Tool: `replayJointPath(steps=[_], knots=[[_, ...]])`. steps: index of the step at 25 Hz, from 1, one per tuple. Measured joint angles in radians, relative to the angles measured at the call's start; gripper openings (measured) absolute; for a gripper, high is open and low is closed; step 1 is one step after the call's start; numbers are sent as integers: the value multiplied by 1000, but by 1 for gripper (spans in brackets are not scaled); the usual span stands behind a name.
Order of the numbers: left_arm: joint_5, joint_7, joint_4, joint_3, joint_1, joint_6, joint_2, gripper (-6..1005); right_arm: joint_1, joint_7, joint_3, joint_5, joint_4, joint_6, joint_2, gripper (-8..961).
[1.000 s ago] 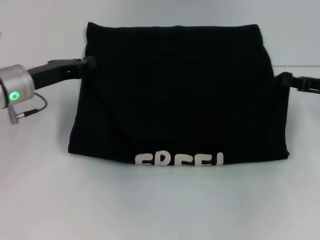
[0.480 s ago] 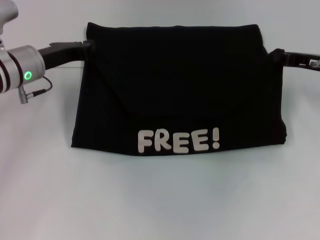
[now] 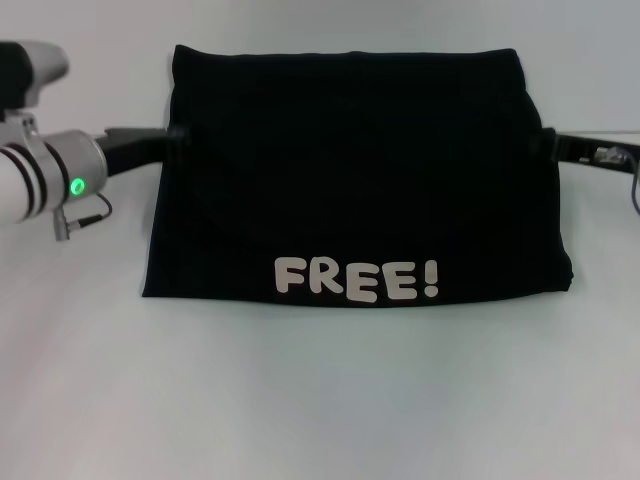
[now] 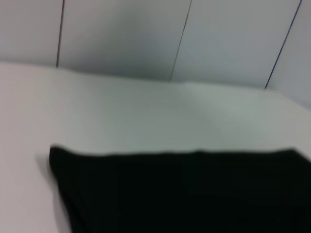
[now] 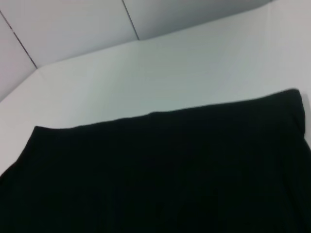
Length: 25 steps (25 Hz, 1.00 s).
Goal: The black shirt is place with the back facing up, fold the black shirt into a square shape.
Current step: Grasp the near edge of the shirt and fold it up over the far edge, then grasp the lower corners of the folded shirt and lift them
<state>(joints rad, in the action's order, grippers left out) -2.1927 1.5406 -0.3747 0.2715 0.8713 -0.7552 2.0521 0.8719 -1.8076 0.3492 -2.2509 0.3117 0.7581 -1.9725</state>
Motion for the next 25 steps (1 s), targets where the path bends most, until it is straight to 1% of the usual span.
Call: replayJointPath(steps=[2,5,9,14,17,22,24,25], knots=[[0,0,7,29,-3,54,15,55,-4,0,0,-1,-2,-12,-11,43],[-5,0,11,70,-6,84,32,58,-12,0,2,-1,-3,-13,-19,47],[-7,5,15,114,-8,86,36,61,-22,-1,2,2,5,-12,-26,162],[-3,39,2,120,-8,80,35,250,-41,-1,-12,32,41,-3,-34,311],[-5,98,-30,121,-9,43,35,478,-65,-1,-10,93,73,36,-36,417],[-8,154,-85,123,-15,-18,35,715,-95,-3,-6,145,100,88,-27,600],[-6,161,-98,124,-16,-30,35,723,-102,-11,-8,146,110,90,-23,674],[-5,165,-104,124,-16,-37,35,728,-105,-17,-8,146,117,91,-22,673]])
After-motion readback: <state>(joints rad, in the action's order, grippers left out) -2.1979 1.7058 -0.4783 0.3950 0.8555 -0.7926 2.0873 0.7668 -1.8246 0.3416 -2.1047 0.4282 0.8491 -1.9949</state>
